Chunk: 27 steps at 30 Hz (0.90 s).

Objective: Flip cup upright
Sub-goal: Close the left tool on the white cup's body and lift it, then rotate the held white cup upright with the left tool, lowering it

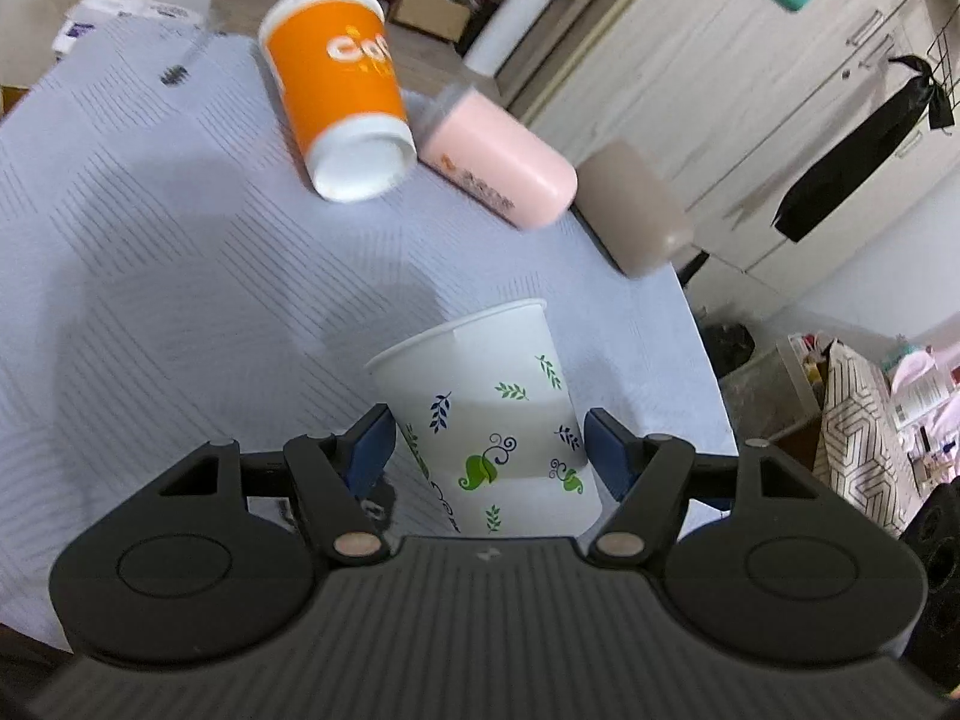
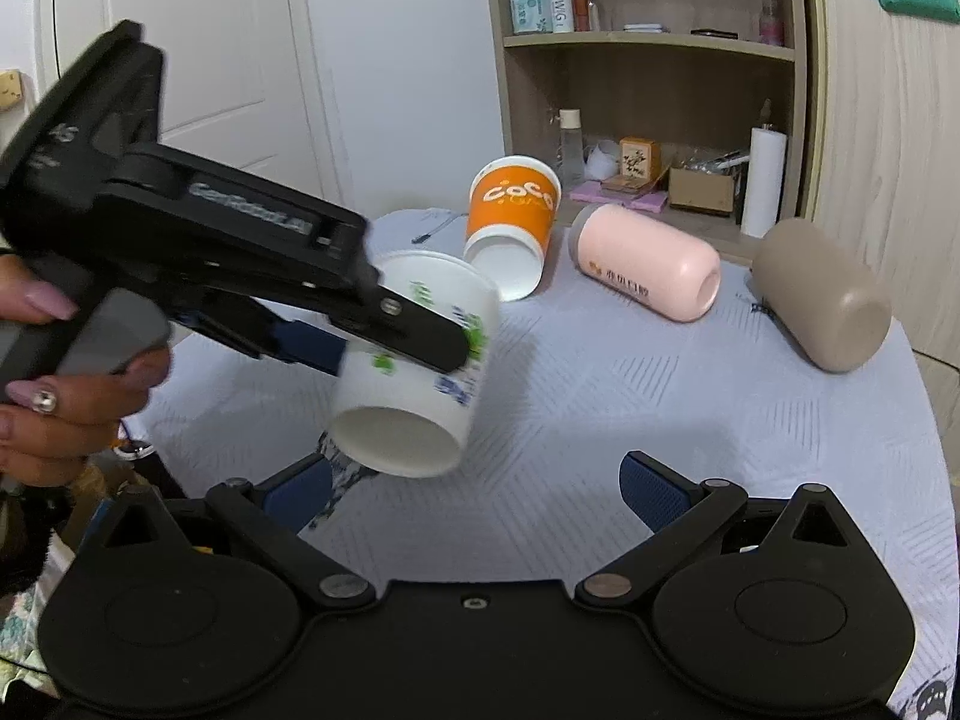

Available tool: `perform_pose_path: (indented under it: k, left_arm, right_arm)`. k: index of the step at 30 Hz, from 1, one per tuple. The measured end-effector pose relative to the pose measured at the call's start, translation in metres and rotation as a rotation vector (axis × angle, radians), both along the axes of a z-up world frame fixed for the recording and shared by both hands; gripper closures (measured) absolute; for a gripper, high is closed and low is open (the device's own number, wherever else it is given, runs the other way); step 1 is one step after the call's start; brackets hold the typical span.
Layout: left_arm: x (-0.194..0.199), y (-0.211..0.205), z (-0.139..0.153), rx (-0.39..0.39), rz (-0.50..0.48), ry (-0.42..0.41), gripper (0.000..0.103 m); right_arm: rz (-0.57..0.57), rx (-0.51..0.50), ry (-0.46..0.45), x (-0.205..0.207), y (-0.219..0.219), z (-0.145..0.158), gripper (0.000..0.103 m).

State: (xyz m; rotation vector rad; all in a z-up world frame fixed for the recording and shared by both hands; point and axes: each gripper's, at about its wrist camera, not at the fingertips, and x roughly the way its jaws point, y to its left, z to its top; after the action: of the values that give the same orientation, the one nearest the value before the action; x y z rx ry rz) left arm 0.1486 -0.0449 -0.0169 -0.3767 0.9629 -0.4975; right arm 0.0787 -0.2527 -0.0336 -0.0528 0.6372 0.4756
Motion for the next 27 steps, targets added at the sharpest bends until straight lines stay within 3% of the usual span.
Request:
perform_pose_path:
  k: [6, 13, 19, 23, 27]
  left_arm:
    - [0.006, -0.01, -0.011, 0.055, -0.007, -0.008, 0.035]
    - [0.011, -0.009, -0.017, 0.051, -0.023, -0.006, 0.035]
    - [0.015, -0.008, -0.019, 0.036, -0.046, 0.029, 0.033]
    - [0.014, -0.011, -0.015, 0.084, -0.076, -0.016, 0.025]
    - [0.021, -0.006, -0.019, 0.034, -0.087, 0.044, 0.024]
  right_arm:
    - [-0.006, 0.029, 0.042, 0.003, -0.009, -0.012, 0.0]
    - [0.034, 0.099, 0.102, 0.015, -0.007, -0.018, 0.0]
    - [0.07, 0.092, 0.138, 0.035, 0.002, -0.014, 0.0]
    - [0.105, 0.11, 0.198, 0.048, 0.005, -0.011, 0.0]
    - [0.117, 0.13, 0.261, 0.062, 0.005, -0.013, 0.0]
